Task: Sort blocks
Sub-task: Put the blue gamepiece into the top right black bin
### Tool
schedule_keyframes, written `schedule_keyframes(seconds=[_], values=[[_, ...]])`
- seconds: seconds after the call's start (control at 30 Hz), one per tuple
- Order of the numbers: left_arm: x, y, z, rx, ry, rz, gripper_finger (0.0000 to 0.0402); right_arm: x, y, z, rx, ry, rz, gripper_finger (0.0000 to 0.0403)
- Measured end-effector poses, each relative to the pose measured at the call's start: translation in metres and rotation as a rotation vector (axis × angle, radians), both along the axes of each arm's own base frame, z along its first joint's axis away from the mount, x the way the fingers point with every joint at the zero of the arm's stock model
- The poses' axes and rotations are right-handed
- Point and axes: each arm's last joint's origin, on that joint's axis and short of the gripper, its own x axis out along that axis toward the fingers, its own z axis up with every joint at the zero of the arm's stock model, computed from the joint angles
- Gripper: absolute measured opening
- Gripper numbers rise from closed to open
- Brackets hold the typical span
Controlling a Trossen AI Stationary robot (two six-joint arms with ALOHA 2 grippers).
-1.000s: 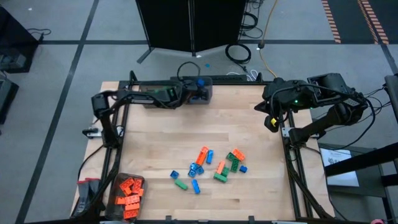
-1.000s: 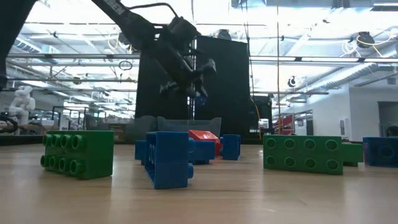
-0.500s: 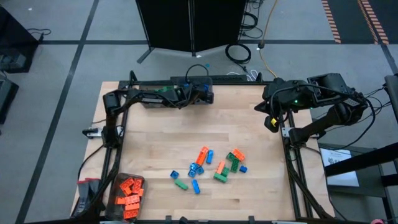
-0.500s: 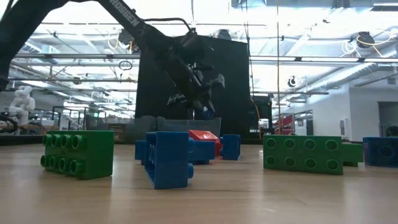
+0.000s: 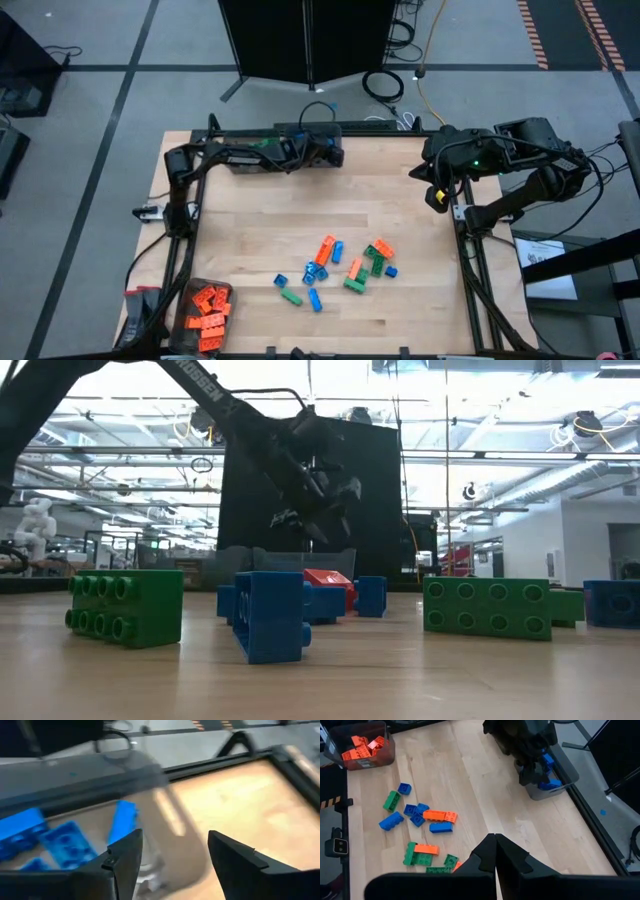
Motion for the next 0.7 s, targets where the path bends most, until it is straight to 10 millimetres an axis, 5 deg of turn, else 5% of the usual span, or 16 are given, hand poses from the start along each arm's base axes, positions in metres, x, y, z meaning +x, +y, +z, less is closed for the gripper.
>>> schedule_keyframes(seconds=[0.2,0.43,0.7], values=[[-0.005,-0.018,0.043,-0.042,-0.121,-0.203,0.0227,0.000,0.000,0.000,-0.011,0.003,0.011,0.0000],[-0.013,-0.090,0.095,0.108,-0.081,-0.606,0.0228,0.000,0.000,0.000,-0.016,0.002,0.011,0.0000],[-0.013,-0.182,0.093,0.224,0.045,-0.911,0.0228,0.000,0.000,0.000,-0.009,-0.004,0.004,0.0000]])
